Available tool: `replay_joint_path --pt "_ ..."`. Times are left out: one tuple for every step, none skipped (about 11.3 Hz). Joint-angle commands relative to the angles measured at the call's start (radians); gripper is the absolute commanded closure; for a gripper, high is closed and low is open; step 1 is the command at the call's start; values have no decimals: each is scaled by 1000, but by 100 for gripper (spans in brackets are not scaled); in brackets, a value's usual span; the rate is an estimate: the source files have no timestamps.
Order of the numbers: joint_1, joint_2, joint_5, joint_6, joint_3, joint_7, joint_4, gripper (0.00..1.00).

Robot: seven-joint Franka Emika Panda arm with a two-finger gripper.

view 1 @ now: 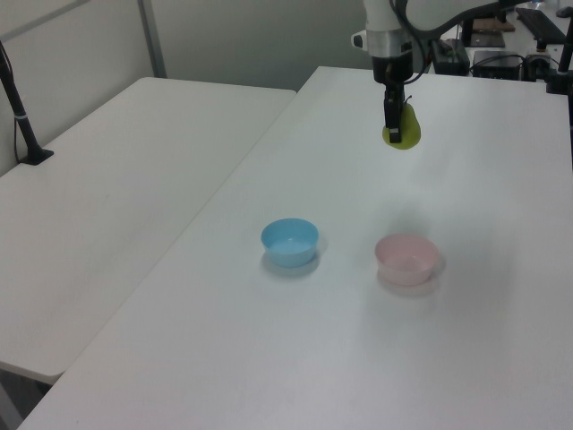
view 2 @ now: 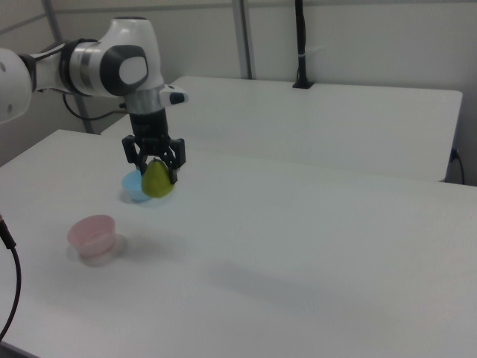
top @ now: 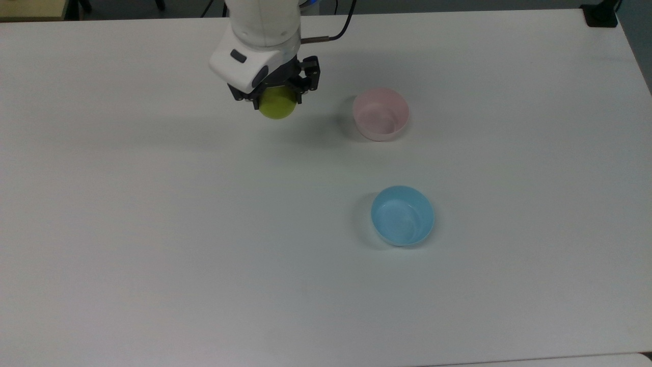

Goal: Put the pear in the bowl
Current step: 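Lift the held pear up off the table, then carry the pear over the pink bowl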

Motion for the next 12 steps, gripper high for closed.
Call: replay_joint_path --pt "118 -3 32 -19 16 111 1 76" --pt "164 -3 37 -19 16 143 1 76" --pt "207 3 37 -17 16 174 -1 75" --pt "246 7 37 -16 16 195 -4 75" --pt "275 13 37 -14 15 206 -7 75" --pt "298 33 37 -9 15 223 -7 73" --pt "310 61 37 -5 15 240 -7 73" --pt "317 94 35 -3 15 241 -7 73" --pt "330 125 25 -2 15 241 -8 73" --pt "344 148 20 -2 13 240 -21 73" --pt "349 164 5 15 13 240 -37 71" --pt "350 167 5 43 13 240 -56 68"
